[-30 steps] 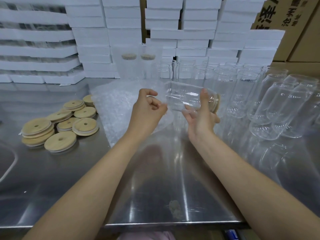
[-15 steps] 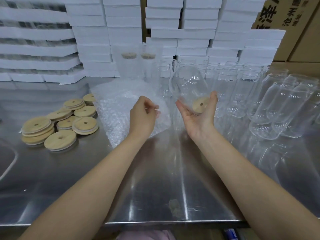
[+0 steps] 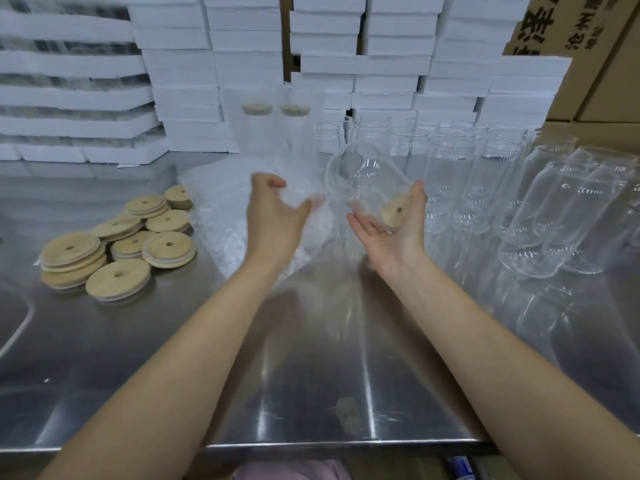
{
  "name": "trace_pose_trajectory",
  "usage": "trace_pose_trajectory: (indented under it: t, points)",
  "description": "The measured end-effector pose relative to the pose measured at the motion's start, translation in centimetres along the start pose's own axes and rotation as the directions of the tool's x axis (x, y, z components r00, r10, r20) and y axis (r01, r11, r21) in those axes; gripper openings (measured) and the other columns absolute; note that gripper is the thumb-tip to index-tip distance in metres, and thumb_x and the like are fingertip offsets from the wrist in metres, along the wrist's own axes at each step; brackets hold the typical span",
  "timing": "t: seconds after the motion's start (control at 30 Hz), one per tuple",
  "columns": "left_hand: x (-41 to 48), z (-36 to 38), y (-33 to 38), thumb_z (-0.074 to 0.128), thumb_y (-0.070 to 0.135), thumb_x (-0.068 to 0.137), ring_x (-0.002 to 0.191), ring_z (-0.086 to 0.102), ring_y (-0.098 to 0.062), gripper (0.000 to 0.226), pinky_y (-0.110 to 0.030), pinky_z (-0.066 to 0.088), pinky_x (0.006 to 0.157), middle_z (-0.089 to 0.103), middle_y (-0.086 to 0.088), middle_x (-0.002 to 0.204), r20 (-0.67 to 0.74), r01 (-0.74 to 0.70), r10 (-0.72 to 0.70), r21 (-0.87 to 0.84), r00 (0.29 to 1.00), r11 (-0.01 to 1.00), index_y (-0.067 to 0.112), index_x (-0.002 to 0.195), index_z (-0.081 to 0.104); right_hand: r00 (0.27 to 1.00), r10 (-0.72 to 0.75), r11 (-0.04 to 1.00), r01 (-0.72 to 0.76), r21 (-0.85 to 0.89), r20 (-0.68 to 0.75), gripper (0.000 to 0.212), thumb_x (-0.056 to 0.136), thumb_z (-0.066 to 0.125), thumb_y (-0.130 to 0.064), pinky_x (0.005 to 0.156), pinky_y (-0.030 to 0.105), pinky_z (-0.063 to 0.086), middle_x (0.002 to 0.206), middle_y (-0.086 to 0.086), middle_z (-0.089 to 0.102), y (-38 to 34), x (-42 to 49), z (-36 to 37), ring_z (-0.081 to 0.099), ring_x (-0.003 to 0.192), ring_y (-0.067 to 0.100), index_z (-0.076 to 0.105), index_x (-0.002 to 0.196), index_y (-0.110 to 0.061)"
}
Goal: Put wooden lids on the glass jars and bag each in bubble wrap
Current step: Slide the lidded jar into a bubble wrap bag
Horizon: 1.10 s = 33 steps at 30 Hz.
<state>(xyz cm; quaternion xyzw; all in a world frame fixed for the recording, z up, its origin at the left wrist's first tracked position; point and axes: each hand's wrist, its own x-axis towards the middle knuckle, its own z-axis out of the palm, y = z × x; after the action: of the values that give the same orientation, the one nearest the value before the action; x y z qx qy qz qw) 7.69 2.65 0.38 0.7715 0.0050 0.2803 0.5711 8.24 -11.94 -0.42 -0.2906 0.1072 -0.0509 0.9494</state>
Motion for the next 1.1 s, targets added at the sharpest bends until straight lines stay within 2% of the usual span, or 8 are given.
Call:
trace_pose_trajectory:
  t: [0.23, 0.33, 0.43, 0.6, 0.77, 0.87, 0.97, 1.1]
  points:
    - [1.1, -4.7, 4.2, 0.066, 0.01, 0.083, 0.064, 0.047, 0.004, 0.033, -0.019, 0.048, 0.075, 0.055, 0.025, 0.073, -0.47, -0.519, 0.308, -0.429, 0.827, 0.739, 0.017, 0.088, 0.035, 0.998, 0.057, 0.998, -0.058, 0.024, 0.016, 0.069, 0.085, 0.064, -0.058, 0.073, 0.043, 0.061, 0.119, 0.02, 0.05, 0.0, 0.4, -0.1, 0.074, 0.072, 0.03, 0.04, 0.139, -0.02]
    - [1.3, -4.2, 3.8, 0.063, 0.009, 0.083, 0.09, 0.063, -0.003, 0.053, -0.028, 0.053, 0.085, 0.063, 0.008, 0.114, -0.42, -0.374, 0.15, -0.525, 0.895, 0.764, 0.015, 0.122, 0.027, 0.99, 0.105, 0.994, -0.106, 0.002, 0.094, 0.053, 0.086, 0.061, -0.059, 0.081, 0.045, 0.059, 0.109, 0.02, 0.06, 0.2, 0.0, 0.0, 0.074, 0.083, 0.032, 0.055, 0.113, -0.013]
    - [1.9, -3.9, 2.4, 0.052, -0.006, 0.086, 0.081, 0.068, -0.019, 0.081, -0.035, 0.057, 0.081, 0.059, -0.014, 0.103, -0.331, -0.149, -0.082, -0.616, 0.94, 0.773, 0.028, 0.143, 0.006, 0.986, 0.13, 0.991, -0.131, 0.0, 0.108, 0.05, 0.086, 0.061, -0.058, 0.083, 0.046, 0.058, 0.101, 0.018, 0.065, 0.4, -0.4, 0.1, 0.072, 0.093, 0.034, 0.057, 0.106, -0.012]
    - [2.6, -4.4, -0.8, 0.052, -0.006, 0.084, 0.093, 0.059, -0.022, 0.077, -0.023, 0.053, 0.069, 0.035, -0.007, 0.127, -0.299, 0.11, -0.129, -0.082, 0.946, 0.991, 0.03, 0.145, 0.022, 0.991, 0.1, 0.989, -0.089, -0.12, 0.093, 0.062, 0.088, 0.06, -0.055, 0.067, 0.036, 0.06, 0.126, 0.018, 0.051, 0.3, -0.4, 0.0, 0.074, 0.081, 0.027, 0.042, 0.137, -0.021]
    - [3.3, -5.3, -1.9, 0.057, 0.009, 0.087, 0.089, 0.051, -0.016, 0.03, -0.015, 0.033, 0.072, 0.052, -0.008, 0.119, -0.333, -0.012, 0.097, 0.246, 0.938, 0.969, 0.008, 0.117, 0.056, 0.999, 0.034, 0.964, -0.023, -0.266, 0.036, 0.038, 0.088, 0.066, -0.047, 0.075, 0.041, 0.059, 0.123, 0.016, 0.043, 0.5, -0.4, -0.1, 0.07, 0.096, 0.035, 0.042, 0.111, -0.029]
    - [4.0, -6.0, -1.9, 0.056, 0.007, 0.086, 0.078, 0.057, -0.015, 0.028, -0.015, 0.041, 0.069, 0.058, -0.001, 0.092, -0.376, 0.078, -0.052, 0.053, 0.925, 0.996, 0.006, 0.114, 0.057, 1.0, 0.007, 0.952, -0.001, -0.308, 0.018, 0.05, 0.088, 0.066, -0.046, 0.078, 0.041, 0.059, 0.122, 0.015, 0.044, 0.6, -0.5, 0.1, 0.07, 0.097, 0.035, 0.038, 0.123, -0.024]
    - [5.0, -6.7, -1.0, 0.056, 0.001, 0.088, 0.062, 0.061, -0.016, 0.016, -0.02, 0.053, 0.057, 0.058, -0.003, 0.086, -0.3, 0.199, -0.419, -0.559, 0.857, 0.805, 0.008, 0.102, 0.055, 1.0, -0.027, 0.939, 0.026, -0.342, 0.002, 0.064, 0.087, 0.067, -0.045, 0.072, 0.038, 0.059, 0.116, 0.013, 0.046, 0.7, -0.4, 0.0, 0.07, 0.092, 0.032, 0.034, 0.134, -0.016]
    - [5.1, -7.8, 1.1, 0.06, 0.0, 0.087, 0.069, 0.062, -0.021, 0.012, -0.031, 0.055, 0.075, 0.056, -0.012, 0.074, -0.554, -0.388, -0.203, -0.757, 0.807, 0.525, 0.004, 0.082, 0.052, 1.0, -0.019, 0.939, 0.018, -0.343, 0.001, 0.068, 0.087, 0.067, -0.045, 0.069, 0.038, 0.06, 0.116, 0.013, 0.047, 0.8, -0.4, -0.1, 0.072, 0.088, 0.032, 0.032, 0.137, -0.013]
